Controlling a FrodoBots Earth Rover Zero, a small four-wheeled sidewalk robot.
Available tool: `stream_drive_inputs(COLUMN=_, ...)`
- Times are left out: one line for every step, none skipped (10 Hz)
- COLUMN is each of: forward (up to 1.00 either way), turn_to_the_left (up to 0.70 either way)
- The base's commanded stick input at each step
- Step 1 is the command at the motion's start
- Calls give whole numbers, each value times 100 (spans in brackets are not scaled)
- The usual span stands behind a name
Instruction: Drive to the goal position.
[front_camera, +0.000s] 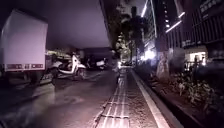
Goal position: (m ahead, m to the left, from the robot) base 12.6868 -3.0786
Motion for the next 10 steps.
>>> stream_drive_inputs(forward=45, turn_to_the_left=0)
stream_drive_inputs(forward=45, turn_to_the_left=0)
stream_drive_inputs(forward=45, turn_to_the_left=0)
stream_drive_inputs(forward=45, turn_to_the_left=0)
stream_drive_inputs(forward=45, turn_to_the_left=0)
stream_drive_inputs(forward=45, turn_to_the_left=0)
stream_drive_inputs(forward=45, turn_to_the_left=0)
stream_drive_inputs(forward=45, turn_to_the_left=0)
stream_drive_inputs(forward=45, turn_to_the_left=0)
stream_drive_inputs(forward=45, turn_to_the_left=0)
